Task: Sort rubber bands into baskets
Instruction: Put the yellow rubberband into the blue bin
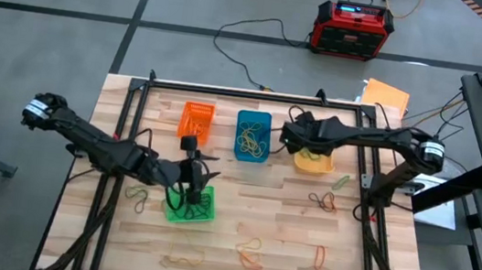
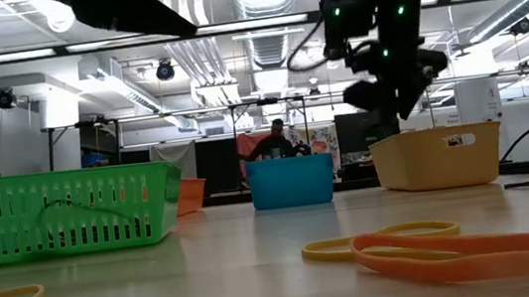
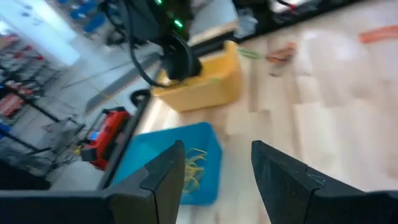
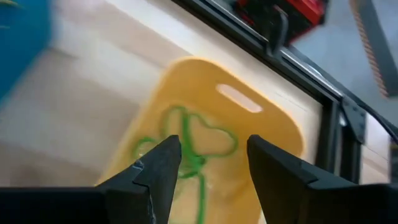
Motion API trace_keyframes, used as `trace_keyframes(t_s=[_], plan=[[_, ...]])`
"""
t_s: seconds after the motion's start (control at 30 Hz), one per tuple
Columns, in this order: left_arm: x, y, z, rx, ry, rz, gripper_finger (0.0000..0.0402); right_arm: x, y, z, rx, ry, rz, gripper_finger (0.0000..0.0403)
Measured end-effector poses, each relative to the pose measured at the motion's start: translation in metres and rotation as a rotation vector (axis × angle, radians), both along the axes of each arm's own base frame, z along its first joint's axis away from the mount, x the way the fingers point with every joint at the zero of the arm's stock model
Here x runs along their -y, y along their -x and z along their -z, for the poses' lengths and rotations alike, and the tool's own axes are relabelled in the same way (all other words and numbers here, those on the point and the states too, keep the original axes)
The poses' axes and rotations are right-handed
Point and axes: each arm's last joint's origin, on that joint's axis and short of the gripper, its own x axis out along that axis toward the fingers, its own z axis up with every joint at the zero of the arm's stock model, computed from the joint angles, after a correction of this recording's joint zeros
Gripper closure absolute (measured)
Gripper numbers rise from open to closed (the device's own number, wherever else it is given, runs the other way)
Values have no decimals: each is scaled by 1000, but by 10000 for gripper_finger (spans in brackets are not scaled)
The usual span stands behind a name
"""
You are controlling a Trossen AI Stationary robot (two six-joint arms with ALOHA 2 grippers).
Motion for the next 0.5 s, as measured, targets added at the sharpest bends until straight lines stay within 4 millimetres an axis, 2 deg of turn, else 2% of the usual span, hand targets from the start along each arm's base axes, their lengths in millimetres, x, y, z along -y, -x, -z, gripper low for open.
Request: trace_keyframes(t_s=[0.17, 0.33, 0.5], plan=[[19, 7, -18, -110, 73, 73, 232, -36, -6, -15, 90, 19, -132, 228], [35, 17, -38, -296, 241, 168, 232, -74, -12, -27, 200, 36, -267, 234], [53, 20, -42, -450, 374, 202, 232, -104, -11, -33, 236, 66, -369, 237]])
